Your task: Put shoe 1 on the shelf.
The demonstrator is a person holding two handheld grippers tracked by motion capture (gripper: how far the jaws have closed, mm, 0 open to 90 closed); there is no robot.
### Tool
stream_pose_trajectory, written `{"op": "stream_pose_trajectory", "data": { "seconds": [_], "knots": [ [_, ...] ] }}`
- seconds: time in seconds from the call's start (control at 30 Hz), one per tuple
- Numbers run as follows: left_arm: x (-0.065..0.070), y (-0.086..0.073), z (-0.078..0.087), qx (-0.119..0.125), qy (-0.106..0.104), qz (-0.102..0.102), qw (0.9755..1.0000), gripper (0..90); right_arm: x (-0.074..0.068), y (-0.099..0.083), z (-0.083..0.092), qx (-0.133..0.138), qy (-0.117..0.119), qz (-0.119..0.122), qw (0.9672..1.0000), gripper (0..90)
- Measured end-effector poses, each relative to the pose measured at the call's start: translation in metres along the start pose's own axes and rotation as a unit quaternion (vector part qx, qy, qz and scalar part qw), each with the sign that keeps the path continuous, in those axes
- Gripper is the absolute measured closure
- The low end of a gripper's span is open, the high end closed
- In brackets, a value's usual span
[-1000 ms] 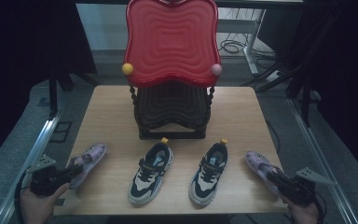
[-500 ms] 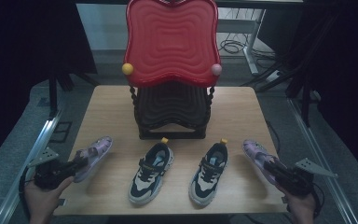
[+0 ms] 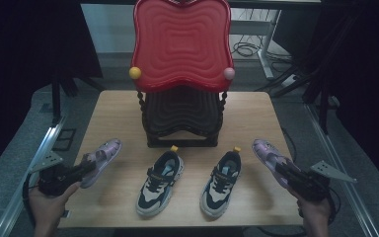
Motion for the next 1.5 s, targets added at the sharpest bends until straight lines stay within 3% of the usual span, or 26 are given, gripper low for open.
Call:
{"op": "stream_pose_trajectory", "data": {
  "seconds": [0.63,1.5],
  "knots": [
    [0.009,0.012,-0.009,0.002,-0.012,-0.014,0.9998,85.6,-0.010,0.008,-0.007,0.009,0.011,0.009,0.9999,84.9],
    [0.024,0.036,-0.017,0.016,-0.022,-0.036,0.9990,85.5,-0.035,0.029,-0.024,0.021,0.032,0.042,0.9984,84.8]
  ]
}}
Point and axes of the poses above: each handheld gripper's, and its own axes: z roughly backward along the jaws, y roughly out of its top, x roughly to its right, the point moved 1 cm from there along -z, roughly forward along the jaws, and after that the axes turned 9 degrees about -x, right-handed, at the moved point
